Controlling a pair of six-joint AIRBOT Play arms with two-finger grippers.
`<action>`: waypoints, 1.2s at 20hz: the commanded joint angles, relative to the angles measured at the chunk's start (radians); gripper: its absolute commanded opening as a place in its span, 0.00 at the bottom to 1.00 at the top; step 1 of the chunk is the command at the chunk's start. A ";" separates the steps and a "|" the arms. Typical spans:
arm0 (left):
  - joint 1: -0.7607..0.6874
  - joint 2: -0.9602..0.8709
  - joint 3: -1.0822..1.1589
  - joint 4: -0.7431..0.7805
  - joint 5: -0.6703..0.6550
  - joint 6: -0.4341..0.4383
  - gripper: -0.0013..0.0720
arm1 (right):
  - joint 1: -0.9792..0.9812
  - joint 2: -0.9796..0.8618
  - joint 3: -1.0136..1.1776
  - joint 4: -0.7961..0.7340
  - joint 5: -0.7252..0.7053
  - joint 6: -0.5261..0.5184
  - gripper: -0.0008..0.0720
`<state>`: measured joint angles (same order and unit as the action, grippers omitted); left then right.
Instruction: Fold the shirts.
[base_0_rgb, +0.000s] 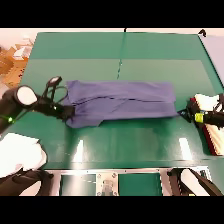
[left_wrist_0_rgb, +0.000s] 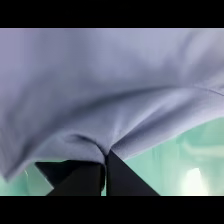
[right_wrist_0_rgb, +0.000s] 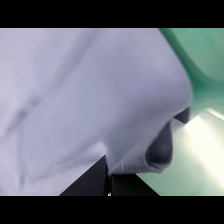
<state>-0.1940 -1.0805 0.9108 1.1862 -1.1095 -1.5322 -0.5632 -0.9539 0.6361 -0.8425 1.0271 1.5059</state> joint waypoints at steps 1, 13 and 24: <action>0.000 -0.138 0.187 0.031 0.031 0.015 0.05 | 0.053 -0.098 0.137 0.056 -0.061 0.004 0.03; 0.000 -0.732 0.717 0.069 0.152 0.014 0.05 | 0.211 -0.756 0.647 0.085 -0.206 0.001 0.03; 0.177 -0.768 0.895 0.068 -0.396 -0.023 0.93 | 0.078 -0.877 0.911 0.051 0.074 -0.132 0.64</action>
<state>-0.0807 -1.8435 1.7569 1.2625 -1.3037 -1.5234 -0.4286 -1.8206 1.5043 -0.7765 0.9672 1.4162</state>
